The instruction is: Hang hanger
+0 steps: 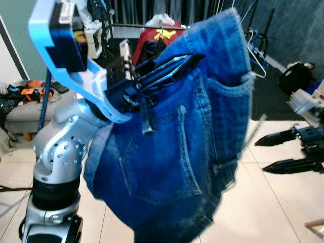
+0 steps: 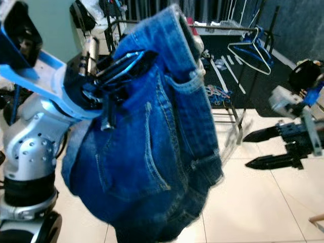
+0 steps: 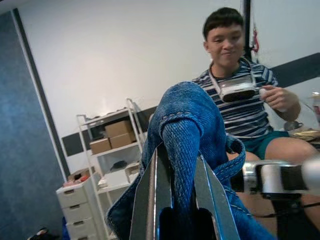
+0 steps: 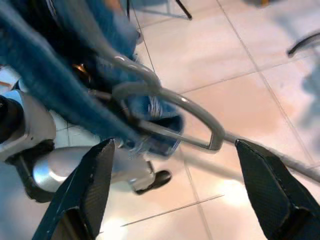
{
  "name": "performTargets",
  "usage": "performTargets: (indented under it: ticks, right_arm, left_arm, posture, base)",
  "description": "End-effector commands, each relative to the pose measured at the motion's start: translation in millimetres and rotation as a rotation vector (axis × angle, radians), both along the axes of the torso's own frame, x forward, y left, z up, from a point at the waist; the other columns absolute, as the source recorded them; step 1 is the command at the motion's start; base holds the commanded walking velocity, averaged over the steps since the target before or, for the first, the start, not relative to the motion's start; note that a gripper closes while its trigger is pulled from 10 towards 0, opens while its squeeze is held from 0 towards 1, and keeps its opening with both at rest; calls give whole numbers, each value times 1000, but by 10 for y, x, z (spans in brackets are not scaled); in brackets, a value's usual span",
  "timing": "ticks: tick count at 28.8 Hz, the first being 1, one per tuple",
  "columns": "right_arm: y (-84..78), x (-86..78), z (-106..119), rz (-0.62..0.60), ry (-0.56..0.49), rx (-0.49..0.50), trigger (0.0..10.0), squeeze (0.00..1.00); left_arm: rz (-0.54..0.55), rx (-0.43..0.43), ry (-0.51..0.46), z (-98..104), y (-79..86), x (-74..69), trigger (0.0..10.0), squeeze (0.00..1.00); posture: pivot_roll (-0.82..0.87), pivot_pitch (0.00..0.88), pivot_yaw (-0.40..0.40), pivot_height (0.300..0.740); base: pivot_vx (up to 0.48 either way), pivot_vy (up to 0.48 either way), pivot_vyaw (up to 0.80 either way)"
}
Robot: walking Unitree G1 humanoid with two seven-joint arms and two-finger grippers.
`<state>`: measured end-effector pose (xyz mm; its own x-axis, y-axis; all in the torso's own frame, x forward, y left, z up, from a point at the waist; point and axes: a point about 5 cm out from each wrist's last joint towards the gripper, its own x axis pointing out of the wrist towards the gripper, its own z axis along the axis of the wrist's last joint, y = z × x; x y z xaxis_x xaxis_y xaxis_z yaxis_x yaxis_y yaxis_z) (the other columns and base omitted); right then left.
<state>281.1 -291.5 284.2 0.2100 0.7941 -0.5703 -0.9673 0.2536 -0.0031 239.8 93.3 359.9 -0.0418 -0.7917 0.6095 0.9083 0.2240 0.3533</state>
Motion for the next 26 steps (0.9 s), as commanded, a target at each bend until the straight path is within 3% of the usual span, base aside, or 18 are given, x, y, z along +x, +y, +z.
performTargets:
  ticks: [1, 4, 12, 15, 16, 21, 24, 26]
  right_arm:
    - [148, 70, 196, 67, -83, 13, 10000, 0]
    - [257, 78, 298, 120, -115, 23, 10000, 0]
    - [422, -10, 273, 258, -81, -36, 10000, 0]
    - [445, -46, 193, 295, -36, -70, 10000, 0]
    - [474, -104, 58, 333, 28, -105, 10000, 0]
    - [500, -138, -33, 361, 63, -118, 10000, 0]
    - [520, -89, -69, 364, 50, -117, 10000, 0]
    - [591, 29, -146, 372, 3, -83, 10000, 0]
  left_arm:
    - [-48, -2, -34, 63, -25, -71, 0, 0]
    - [-60, 5, -38, 71, -25, -84, 0, 0]
    - [-69, 12, -52, 122, 46, -138, 0, 0]
    - [-69, 12, -55, 130, 45, -147, 0, 0]
    - [-71, 12, -61, 138, 40, -148, 0, 0]
    - [-71, 9, -66, 148, 37, -144, 0, 0]
    - [-64, 0, -69, 161, 38, -138, 0, 0]
    - [-44, -29, -75, 197, 48, -124, 0, 0]
  posture:
    - [-161, 0, -41, 740]
    - [-158, 0, -43, 740]
    - [-149, 0, -53, 740]
    - [-146, 0, -58, 740]
    - [-148, 0, -58, 740]
    - [-147, 0, -60, 740]
    - [-140, 0, -60, 740]
    - [-135, 0, -58, 740]
  base:
    - [0, 0, 0]
    - [0, 0, 0]
    - [0, 0, 0]
    - [0, 0, 0]
    - [0, 0, 0]
    - [0, 0, 0]
    - [0, 0, 0]
    - [0, 0, 0]
